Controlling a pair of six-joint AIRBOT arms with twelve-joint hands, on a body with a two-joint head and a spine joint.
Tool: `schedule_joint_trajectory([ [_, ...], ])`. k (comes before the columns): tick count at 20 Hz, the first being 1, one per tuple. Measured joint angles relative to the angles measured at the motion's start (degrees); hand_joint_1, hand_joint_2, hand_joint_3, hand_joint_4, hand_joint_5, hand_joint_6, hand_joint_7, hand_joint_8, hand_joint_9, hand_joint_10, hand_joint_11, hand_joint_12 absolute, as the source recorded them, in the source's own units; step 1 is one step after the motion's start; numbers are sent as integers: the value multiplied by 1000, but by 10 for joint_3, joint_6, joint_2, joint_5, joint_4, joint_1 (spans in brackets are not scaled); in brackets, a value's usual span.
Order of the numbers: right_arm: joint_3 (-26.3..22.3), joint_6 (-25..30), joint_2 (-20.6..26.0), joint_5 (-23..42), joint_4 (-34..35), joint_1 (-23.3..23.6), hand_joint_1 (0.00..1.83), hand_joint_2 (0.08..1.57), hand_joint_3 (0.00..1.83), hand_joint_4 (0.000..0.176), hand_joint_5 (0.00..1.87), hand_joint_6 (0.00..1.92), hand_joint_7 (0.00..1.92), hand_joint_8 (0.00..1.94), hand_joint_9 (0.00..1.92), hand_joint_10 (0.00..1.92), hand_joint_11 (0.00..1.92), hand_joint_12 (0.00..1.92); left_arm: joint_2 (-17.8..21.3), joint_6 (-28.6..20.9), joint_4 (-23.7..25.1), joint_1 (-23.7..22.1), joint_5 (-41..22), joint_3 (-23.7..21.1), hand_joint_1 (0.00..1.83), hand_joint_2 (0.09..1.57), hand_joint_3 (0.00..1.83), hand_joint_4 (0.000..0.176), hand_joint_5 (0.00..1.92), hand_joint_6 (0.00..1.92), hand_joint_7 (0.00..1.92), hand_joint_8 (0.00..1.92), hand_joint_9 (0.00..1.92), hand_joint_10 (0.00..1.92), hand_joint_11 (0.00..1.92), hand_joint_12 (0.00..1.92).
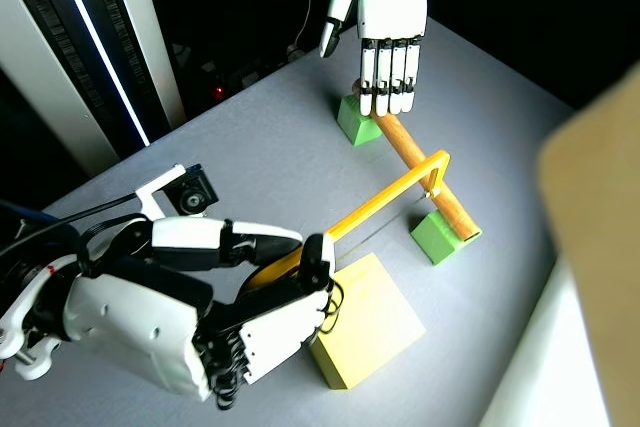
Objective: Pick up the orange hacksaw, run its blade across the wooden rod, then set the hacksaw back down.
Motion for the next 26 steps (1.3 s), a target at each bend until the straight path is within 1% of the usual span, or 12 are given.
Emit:
schedule_joint_trajectory([
  [2,0,-2,-13,-12,6,0,1377,1127,0,0,797,1061,943,996,1028,1158,992,1117,0,0,0,0,0,0,0,1240,0,0,42,4,34,4,25,4,0,208],
  [4,0,-18,-23,-27,12,7,1380,1119,0,0,814,1024,964,969,1037,1149,1011,1114,0,0,0,0,0,0,0,1238,0,0,42,2,34,2,20,1,0,181],
  [7,0,-41,-48,-26,44,18,1380,1118,0,0,819,1025,966,959,1040,1146,1021,1109,-3,0,0,0,-1,2,0,1236,0,0,28,0,19,1,7,0,0,114],
  [10,0,-69,-67,-28,66,29,1383,1107,0,0,838,1002,998,901,1062,1109,1032,1110,-3,0,0,0,0,2,0,1238,0,0,14,0,2,0,0,0,0,92],
  [11,0,-78,-73,-24,73,32,1383,1106,0,0,835,1021,995,899,1068,1091,1032,1076,-3,0,0,0,0,2,0,1238,0,0,36,0,29,0,18,0,0,130],
  [13,0,-89,-86,-18,87,36,1384,1103,0,0,834,1029,1003,880,1083,1064,1047,1048,-6,0,0,0,0,3,0,1232,0,0,27,0,17,0,8,0,0,131],
  [14,0,-97,-92,-16,94,36,1384,1102,0,0,833,1030,997,890,1091,1048,1061,1021,-6,0,0,0,-1,3,0,1237,0,0,25,0,14,0,4,0,0,95],
  [17,0,-117,-109,-17,125,40,1383,1105,0,0,826,1028,999,893,1077,1076,1053,1029,-6,0,0,0,-1,3,0,1236,0,0,30,2,19,3,11,4,4,91],
  [21,0,-132,-129,-10,140,39,1382,1110,0,0,826,1039,981,918,1068,1090,1042,1050,-6,0,0,0,0,3,0,1234,0,0,13,2,10,3,2,1,0,72],
  [22,0,-135,-134,-10,147,39,1383,1105,0,0,847,1010,990,905,1070,1089,1035,1056,-6,0,0,0,-1,3,0,1236,0,0,19,4,9,2,6,2,5,75],
  [23,0,-136,-136,-10,151,39,1381,1110,1,0,837,1014,975,937,1057,1112,1027,1066,-6,0,0,0,-1,3,0,1236,0,0,9,0,1,0,0,0,0,73],
  [26,0,-161,-150,-10,164,39,1381,1114,0,0,837,1023,958,965,1054,1115,1027,1074,-6,0,0,0,0,3,0,1235,0,0,0,0,0,0,0,0,0,39],
])
